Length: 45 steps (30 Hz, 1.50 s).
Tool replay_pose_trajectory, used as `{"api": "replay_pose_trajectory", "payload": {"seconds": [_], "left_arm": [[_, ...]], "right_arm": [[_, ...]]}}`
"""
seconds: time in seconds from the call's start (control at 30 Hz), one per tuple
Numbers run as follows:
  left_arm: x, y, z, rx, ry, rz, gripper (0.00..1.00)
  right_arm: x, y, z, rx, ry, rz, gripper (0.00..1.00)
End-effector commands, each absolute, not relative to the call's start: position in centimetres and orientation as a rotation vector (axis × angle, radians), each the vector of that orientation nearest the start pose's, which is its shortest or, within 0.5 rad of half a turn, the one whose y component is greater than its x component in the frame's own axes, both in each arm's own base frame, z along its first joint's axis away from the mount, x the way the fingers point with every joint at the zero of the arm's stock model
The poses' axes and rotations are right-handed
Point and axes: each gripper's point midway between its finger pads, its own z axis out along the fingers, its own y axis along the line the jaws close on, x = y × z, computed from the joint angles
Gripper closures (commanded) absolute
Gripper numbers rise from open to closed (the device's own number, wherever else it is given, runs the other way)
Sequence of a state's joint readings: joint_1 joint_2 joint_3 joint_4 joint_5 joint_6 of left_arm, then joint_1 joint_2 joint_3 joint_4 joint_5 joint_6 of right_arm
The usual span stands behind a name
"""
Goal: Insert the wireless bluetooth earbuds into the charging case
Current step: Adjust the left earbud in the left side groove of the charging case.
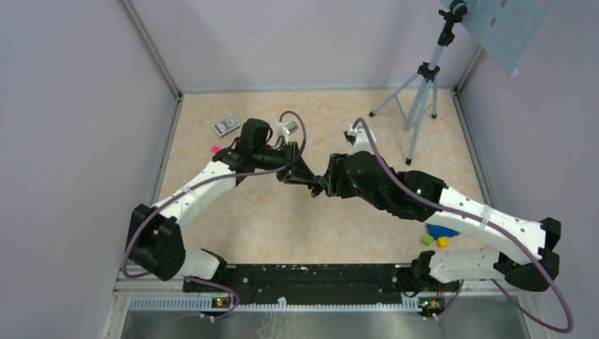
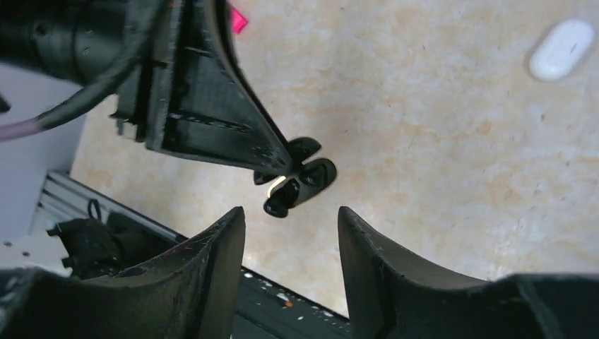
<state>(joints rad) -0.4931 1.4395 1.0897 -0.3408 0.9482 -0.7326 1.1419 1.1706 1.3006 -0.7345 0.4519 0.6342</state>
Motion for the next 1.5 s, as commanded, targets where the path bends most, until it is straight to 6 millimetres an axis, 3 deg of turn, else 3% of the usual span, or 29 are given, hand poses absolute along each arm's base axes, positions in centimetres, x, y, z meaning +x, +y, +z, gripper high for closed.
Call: {"api": "replay_pose_trajectory", "payload": {"seconds": [0.0, 0.17, 0.4, 0.9, 1.47], "left_arm": [[24.5, -29.4, 25.9, 0.119, 2.244, -1.579, 1.00], [25.0, -28.6, 26.6, 0.056, 2.177, -1.508, 1.00], [25.2, -28.5, 26.9, 0.065, 2.169, -1.489, 1.00], [25.1, -28.4, 27.4, 0.072, 2.159, -1.483, 1.00], [24.9, -28.3, 27.5, 0.087, 2.156, -1.484, 1.00]], "right_arm": [[19.0, 27.4, 29.8, 0.173, 2.084, 0.782, 0.52], [18.6, 28.8, 29.5, 0.299, 2.030, 0.989, 0.55], [18.5, 30.9, 29.0, 0.245, 2.045, 1.042, 0.55], [19.8, 32.1, 28.0, 0.227, 2.067, 0.941, 0.60], [21.5, 30.8, 27.1, 0.237, 2.050, 0.857, 0.67]]}}
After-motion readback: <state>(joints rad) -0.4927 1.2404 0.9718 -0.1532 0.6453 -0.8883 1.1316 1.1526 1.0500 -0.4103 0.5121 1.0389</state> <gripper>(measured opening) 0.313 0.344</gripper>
